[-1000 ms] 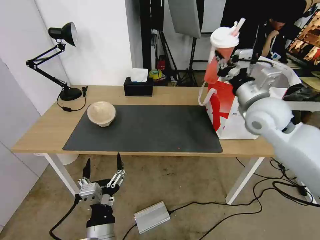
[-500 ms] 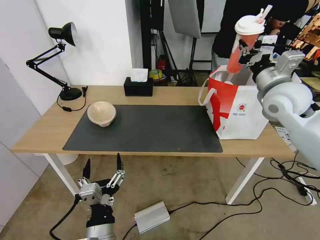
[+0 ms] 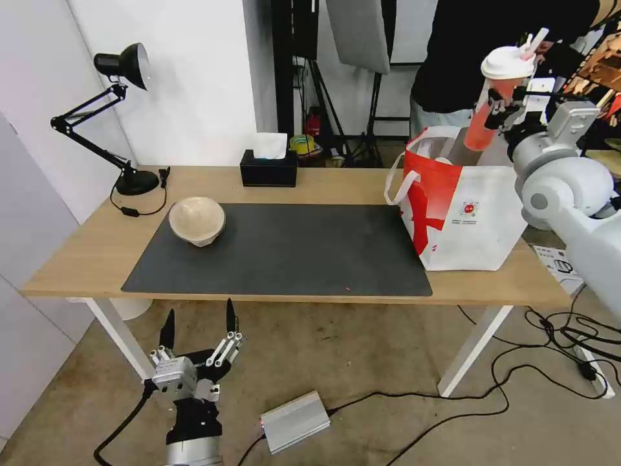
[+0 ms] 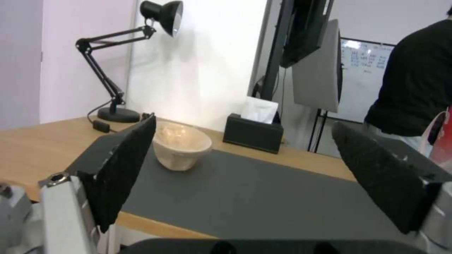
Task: Pick up the trash from the table and place it into the takeout bag.
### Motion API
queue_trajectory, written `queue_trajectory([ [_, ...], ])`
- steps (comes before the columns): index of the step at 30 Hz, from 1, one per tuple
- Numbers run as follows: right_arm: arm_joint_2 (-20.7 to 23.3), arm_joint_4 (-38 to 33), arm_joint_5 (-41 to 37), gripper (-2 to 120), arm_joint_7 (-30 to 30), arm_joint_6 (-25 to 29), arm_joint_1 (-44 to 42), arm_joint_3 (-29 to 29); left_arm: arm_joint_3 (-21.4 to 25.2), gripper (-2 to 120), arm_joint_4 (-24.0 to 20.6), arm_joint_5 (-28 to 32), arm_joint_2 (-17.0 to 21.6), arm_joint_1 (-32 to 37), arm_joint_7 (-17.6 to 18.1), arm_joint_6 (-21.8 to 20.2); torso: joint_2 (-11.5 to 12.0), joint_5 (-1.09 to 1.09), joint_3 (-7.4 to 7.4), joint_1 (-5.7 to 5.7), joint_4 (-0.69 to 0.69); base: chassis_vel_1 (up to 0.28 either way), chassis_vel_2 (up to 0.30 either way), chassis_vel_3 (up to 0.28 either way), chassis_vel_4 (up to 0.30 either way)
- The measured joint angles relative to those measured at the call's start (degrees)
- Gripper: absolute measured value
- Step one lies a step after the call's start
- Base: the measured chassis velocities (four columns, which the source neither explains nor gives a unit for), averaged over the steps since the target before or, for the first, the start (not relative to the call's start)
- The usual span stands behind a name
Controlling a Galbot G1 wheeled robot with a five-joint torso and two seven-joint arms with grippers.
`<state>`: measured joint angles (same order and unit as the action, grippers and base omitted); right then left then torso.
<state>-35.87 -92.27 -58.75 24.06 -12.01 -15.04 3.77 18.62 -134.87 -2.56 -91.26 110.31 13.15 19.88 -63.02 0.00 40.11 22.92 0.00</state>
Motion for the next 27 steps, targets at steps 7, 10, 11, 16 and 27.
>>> queue_trajectory([
  [7,-1.5,5.1,0.9,3,-1.3,-0.6,0.9,2.2,-0.2,100,-0.4,-0.1,0.0,0.2,-0.2,0.1,0.0,0.0,0.0,0.0,0.0,0.0,0.0,0.0,0.0],
  [10,-1.9,6.1,1.0,3,-1.6,-0.8,1.2,2.6,-0.2,100,-0.4,-0.1,0.0,0.3,-0.2,0.2,0.0,0.0,0.0,0.0,0.0,0.0,0.0,0.0,0.0],
  [11,-2.1,6.7,1.0,3,-1.7,-1.1,1.4,2.9,-0.2,100,-0.4,-0.1,0.0,0.4,-0.2,0.2,0.0,0.0,0.0,0.0,0.0,0.0,0.0,0.0,0.0],
  [16,-3.1,8.4,1.8,5,-2.1,-2.4,2.0,4.2,-0.3,100,-0.4,-0.1,0.0,0.4,-0.3,0.2,0.0,0.0,0.0,0.0,0.01,0.0,0.0,0.0,0.0],
  [27,-0.3,5.7,2.0,41,-3.3,-20.0,4.0,5.6,-0.3,100,-0.7,-0.1,0.0,0.6,-0.3,0.3,0.0,0.0,0.0,0.0,0.0,0.0,0.0,0.0,0.0],
])
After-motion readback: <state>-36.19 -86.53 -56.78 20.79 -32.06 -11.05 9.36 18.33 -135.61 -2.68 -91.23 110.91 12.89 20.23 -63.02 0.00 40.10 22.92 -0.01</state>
